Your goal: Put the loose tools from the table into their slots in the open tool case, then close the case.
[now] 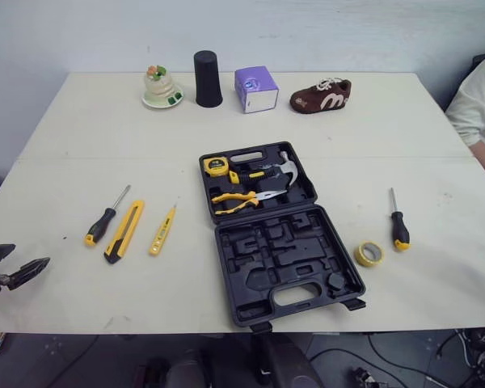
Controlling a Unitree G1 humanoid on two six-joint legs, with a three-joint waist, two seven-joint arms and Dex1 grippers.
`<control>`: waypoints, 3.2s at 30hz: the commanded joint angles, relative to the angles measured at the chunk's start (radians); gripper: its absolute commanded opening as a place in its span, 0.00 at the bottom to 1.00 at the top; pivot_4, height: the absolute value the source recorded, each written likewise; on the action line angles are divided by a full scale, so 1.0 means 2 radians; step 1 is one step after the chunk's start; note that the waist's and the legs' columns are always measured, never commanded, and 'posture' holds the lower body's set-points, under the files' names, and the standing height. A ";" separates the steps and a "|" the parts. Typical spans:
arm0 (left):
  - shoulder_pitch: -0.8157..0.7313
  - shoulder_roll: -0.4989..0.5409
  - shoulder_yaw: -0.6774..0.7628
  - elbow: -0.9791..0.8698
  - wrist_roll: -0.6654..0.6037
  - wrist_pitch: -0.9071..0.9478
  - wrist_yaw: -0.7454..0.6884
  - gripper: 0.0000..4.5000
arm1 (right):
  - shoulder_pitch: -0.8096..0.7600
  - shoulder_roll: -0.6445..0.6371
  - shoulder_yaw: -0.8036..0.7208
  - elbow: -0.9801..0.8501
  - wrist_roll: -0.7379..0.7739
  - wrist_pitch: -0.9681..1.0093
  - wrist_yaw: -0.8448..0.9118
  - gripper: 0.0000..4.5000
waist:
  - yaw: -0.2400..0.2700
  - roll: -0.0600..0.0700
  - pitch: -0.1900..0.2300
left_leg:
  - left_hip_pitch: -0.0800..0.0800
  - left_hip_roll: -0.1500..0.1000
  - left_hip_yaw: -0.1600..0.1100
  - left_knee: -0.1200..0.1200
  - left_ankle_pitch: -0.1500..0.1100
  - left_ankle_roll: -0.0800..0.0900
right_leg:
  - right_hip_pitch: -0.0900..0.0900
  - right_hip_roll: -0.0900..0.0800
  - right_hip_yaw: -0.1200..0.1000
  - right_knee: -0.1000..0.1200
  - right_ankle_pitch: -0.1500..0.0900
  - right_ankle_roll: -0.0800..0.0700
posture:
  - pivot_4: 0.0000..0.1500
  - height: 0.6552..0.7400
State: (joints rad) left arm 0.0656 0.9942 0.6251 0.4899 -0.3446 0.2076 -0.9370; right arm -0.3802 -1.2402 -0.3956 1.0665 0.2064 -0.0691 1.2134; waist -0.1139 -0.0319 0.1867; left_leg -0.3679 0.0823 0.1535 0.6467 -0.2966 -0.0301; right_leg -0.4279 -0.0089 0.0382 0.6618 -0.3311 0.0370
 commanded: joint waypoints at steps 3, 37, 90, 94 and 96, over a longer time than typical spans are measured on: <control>-0.018 0.010 -0.007 0.019 -0.001 0.002 -0.008 0.99 | 0.000 -0.017 -0.006 -0.013 0.007 -0.008 0.011 0.99 | 0.000 0.000 0.000 | 0.000 0.000 0.000 0.000 0.000 0.000 | 0.000 0.000 0.000 0.000 0.000 0.000 | 1.00 0.93; -0.110 0.013 -0.075 -0.015 0.008 0.034 -0.010 0.99 | 0.160 0.051 -0.094 -0.408 0.070 0.187 -0.095 0.99 | 0.010 0.000 0.000 | 0.000 0.000 0.000 0.001 0.000 0.000 | 0.000 0.000 0.000 0.002 0.000 0.001 | 1.00 0.93; -0.302 -0.245 -0.417 -0.277 0.045 0.237 0.108 0.00 | 0.000 0.304 0.221 -0.614 0.025 0.306 -0.175 0.02 | 0.017 0.000 0.000 | -0.001 -0.001 -0.002 0.004 0.004 -0.001 | 0.000 0.002 0.002 0.007 0.001 0.002 | 1.00 0.93; -0.304 -0.256 -0.419 -0.270 0.054 0.222 0.100 0.00 | 0.004 0.317 0.212 -0.624 0.015 0.328 -0.200 0.02 | 0.018 0.000 0.000 | -0.001 -0.001 -0.001 0.004 0.004 -0.001 | 0.000 0.002 0.002 0.007 0.001 0.002 | 1.00 0.93; -0.305 -0.261 -0.420 -0.263 0.061 0.220 0.102 0.00 | 0.002 0.322 0.209 -0.625 0.010 0.344 -0.213 0.02 | 0.018 0.000 0.000 | -0.001 -0.001 -0.001 0.004 0.004 -0.001 | 0.000 0.002 0.002 0.007 0.001 0.002 | 1.00 0.93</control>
State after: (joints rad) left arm -0.5123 0.5194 -0.1653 -0.0116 -0.2054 0.6837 -0.7004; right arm -0.3483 -0.6263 0.0048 -0.0933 0.1827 0.6219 0.7842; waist -0.0770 -0.0323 0.1859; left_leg -0.3692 0.0804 0.1505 0.6548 -0.2879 -0.0328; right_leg -0.4284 -0.0060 0.0417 0.6752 -0.3299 0.0401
